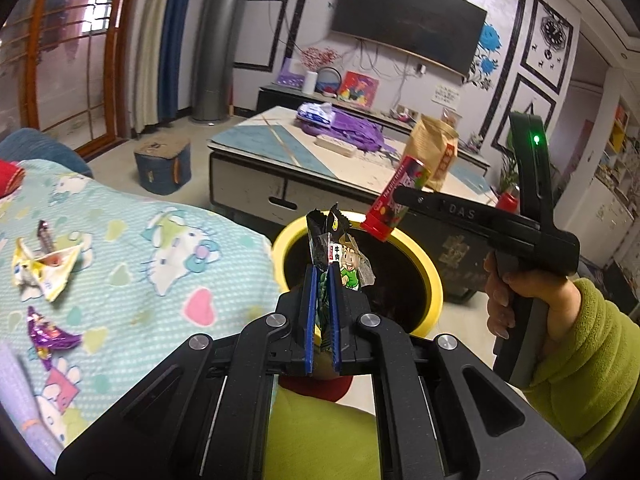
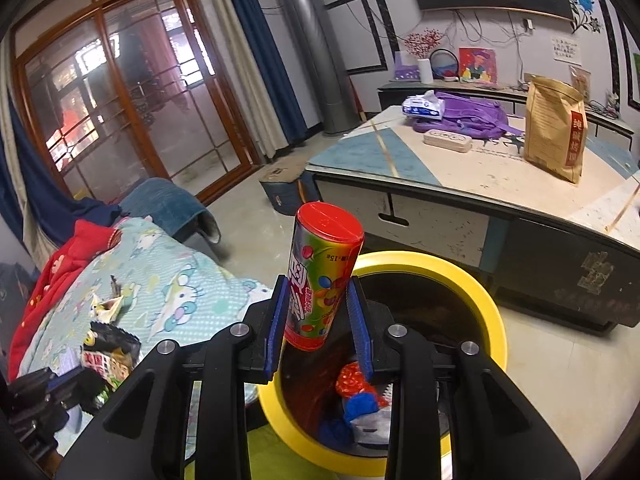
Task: Collect trash
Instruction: 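Carry both items over the yellow bin and open both tools to drop them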
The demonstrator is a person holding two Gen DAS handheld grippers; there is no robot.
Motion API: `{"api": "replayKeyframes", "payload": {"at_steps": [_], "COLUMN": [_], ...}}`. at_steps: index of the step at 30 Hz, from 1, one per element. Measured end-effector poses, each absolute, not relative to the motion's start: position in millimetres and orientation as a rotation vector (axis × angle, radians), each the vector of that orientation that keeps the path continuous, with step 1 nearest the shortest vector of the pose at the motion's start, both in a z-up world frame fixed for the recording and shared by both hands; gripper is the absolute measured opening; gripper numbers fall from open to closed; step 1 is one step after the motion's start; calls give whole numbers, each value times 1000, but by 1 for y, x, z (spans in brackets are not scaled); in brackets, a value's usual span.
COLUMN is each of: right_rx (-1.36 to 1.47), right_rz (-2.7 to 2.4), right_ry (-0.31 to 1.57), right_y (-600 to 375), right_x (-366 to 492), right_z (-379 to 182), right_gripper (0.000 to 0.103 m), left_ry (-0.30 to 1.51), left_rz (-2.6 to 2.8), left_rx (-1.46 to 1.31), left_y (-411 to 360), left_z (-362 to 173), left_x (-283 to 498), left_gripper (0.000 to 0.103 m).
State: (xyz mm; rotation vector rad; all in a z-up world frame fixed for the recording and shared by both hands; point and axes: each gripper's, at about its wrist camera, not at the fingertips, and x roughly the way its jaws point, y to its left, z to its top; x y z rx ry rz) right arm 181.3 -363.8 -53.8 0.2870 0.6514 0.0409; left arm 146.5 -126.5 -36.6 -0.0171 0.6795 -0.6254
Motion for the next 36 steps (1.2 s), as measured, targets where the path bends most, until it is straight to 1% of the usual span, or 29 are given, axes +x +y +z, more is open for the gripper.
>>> {"api": "replayKeyframes", "payload": {"at_steps": [8,20,31,35,36], "right_rx": [294,352,383,406,412], "right_rz": [-2,-56,-49,-51,-48], "right_ry": [670,742,792,798,798], "right_y": [-382,-413,-421,-424,-424], "right_x": [187,195,200,201,201], "right_z": [-65,-92,-106,-107,-107], "right_gripper": [28,28,28,30,31], "left_ry": [720,778,849,856,854], "left_rz": [-656,-665,-663,-660,-659], "left_rx": [29,61,87,79,76], "left_y": [-159,-184,-200,-203,-202], "left_z": [-53,-77,-99,-102,-102], "left_x": [159,185,202,207,207], "left_gripper": [3,3,3,5,10]}}
